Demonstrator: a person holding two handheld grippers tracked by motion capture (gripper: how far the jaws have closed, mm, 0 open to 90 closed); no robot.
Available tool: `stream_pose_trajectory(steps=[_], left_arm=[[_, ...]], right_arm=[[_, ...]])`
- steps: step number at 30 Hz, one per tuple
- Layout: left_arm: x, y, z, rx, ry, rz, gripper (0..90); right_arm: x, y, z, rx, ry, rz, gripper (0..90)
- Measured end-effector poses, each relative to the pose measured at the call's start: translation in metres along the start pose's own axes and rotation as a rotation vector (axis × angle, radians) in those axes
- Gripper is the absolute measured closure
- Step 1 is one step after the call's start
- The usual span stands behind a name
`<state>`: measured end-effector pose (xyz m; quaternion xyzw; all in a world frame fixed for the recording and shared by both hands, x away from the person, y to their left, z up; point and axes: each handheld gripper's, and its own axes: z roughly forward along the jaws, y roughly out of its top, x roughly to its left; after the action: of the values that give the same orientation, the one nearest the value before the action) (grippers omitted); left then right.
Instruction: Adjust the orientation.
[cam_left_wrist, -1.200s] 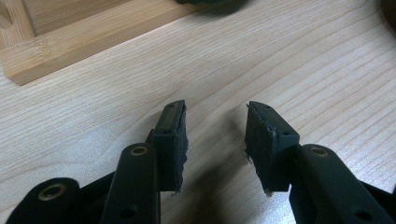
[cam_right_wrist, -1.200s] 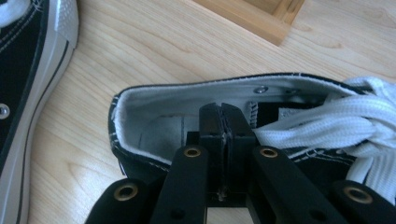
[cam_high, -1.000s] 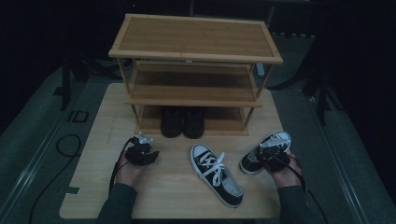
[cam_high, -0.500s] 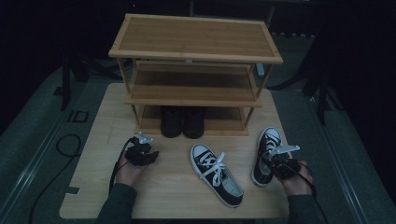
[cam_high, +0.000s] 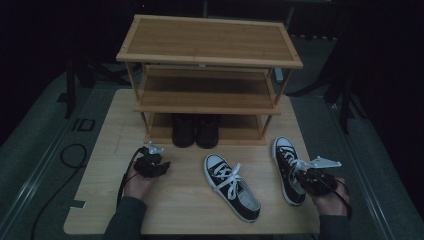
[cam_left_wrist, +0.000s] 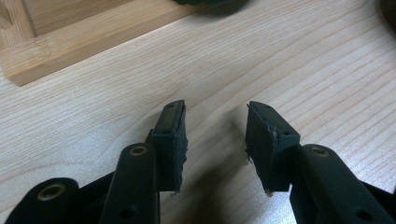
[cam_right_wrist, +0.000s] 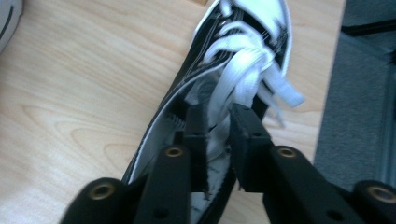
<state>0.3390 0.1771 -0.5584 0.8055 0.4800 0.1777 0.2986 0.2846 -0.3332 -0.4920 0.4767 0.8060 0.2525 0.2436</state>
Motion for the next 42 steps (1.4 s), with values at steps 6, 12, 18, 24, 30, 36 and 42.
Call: stream_pose_trajectory(steps=[6, 12, 18, 24, 30, 36, 42], left_arm=[[0.000, 0.000, 0.000, 0.000, 0.000, 0.000, 58.0], [0.000, 0.000, 0.000, 0.000, -0.001, 0.000, 58.0], [0.000, 0.000, 0.000, -0.001, -0.002, 0.000, 58.0], [0.001, 0.000, 0.000, -0.004, -0.003, 0.000, 58.0], [0.000, 0.000, 0.000, -0.004, -0.003, 0.001, 57.8], [0.001, 0.000, 0.000, -0.005, -0.008, 0.000, 57.8], [0.000, 0.000, 0.000, -0.006, -0.003, 0.001, 57.8]], right_arm=[[-0.007, 0.004, 0.008, 0.026, -0.067, 0.018, 67.7], [-0.014, 0.007, 0.029, 0.069, -0.054, 0.047, 66.5], [-0.017, 0.009, 0.041, 0.080, -0.025, 0.073, 75.6], [-0.015, 0.009, 0.040, 0.078, -0.030, 0.068, 85.1], [-0.015, 0.009, 0.039, 0.071, -0.033, 0.071, 85.9], [-0.020, 0.006, 0.036, 0.047, -0.024, 0.095, 87.0], [-0.021, 0.005, 0.034, 0.029, -0.017, 0.078, 87.3]])
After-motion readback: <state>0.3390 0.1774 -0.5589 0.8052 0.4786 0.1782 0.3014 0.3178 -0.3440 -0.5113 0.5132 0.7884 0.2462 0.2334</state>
